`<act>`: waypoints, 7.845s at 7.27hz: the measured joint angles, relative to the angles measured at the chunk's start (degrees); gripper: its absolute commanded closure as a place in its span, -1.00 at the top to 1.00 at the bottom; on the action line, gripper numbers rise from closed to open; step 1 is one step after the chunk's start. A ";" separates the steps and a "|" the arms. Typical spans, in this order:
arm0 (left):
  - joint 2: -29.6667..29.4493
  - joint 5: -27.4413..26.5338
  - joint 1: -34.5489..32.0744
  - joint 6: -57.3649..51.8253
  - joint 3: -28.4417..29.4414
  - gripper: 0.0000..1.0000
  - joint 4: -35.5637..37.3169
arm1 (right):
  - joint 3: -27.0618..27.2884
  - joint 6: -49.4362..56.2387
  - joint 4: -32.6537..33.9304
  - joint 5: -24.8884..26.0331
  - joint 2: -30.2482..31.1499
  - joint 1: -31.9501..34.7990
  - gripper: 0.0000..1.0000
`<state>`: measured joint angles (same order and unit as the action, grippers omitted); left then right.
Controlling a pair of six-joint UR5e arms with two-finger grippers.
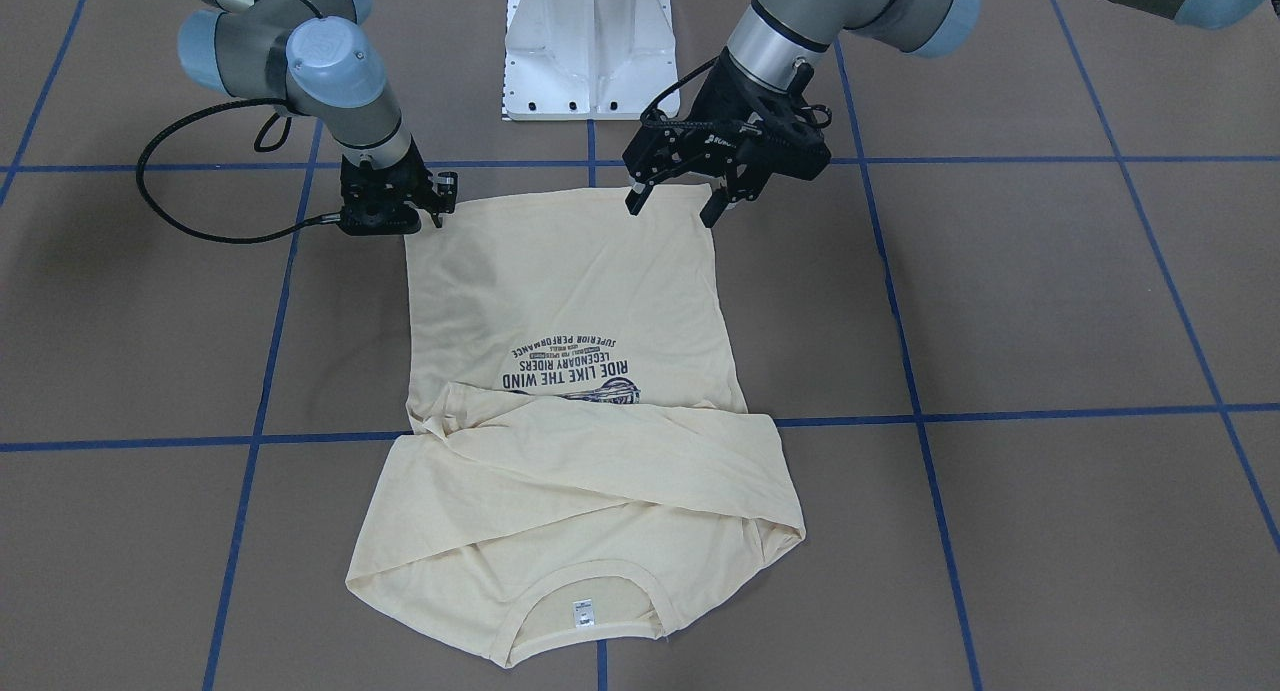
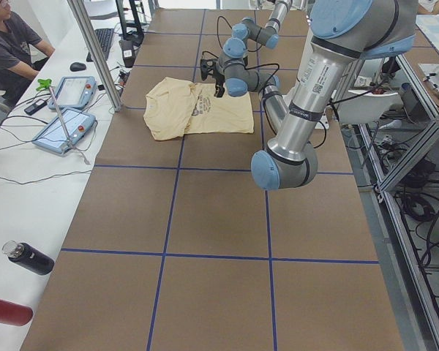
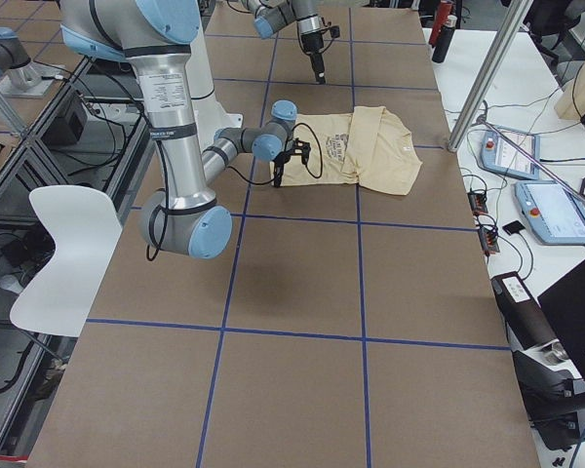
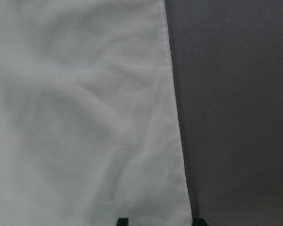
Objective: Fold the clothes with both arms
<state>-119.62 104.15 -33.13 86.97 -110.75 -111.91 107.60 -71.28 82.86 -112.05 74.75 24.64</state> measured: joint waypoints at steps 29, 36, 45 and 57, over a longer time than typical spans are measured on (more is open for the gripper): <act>8.57 -7.74 18.19 8.83 2.68 -0.46 10.75 | 6.55 0.00 2.39 -3.59 -0.13 4.90 -1.00; 8.03 -7.17 18.00 8.83 0.51 -0.83 12.61 | 6.48 0.00 2.52 -3.85 -0.13 5.22 -1.00; 8.28 -7.21 18.42 8.48 1.05 0.13 14.86 | 6.39 0.00 2.57 -3.74 -0.14 5.16 -1.00; 7.71 -7.15 18.58 8.47 1.97 -1.00 14.87 | 6.39 0.09 2.57 -3.88 -0.13 5.72 -1.00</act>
<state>-111.91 97.00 -14.55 95.45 -108.78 -97.04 113.99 -71.19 85.43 -115.92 74.62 30.36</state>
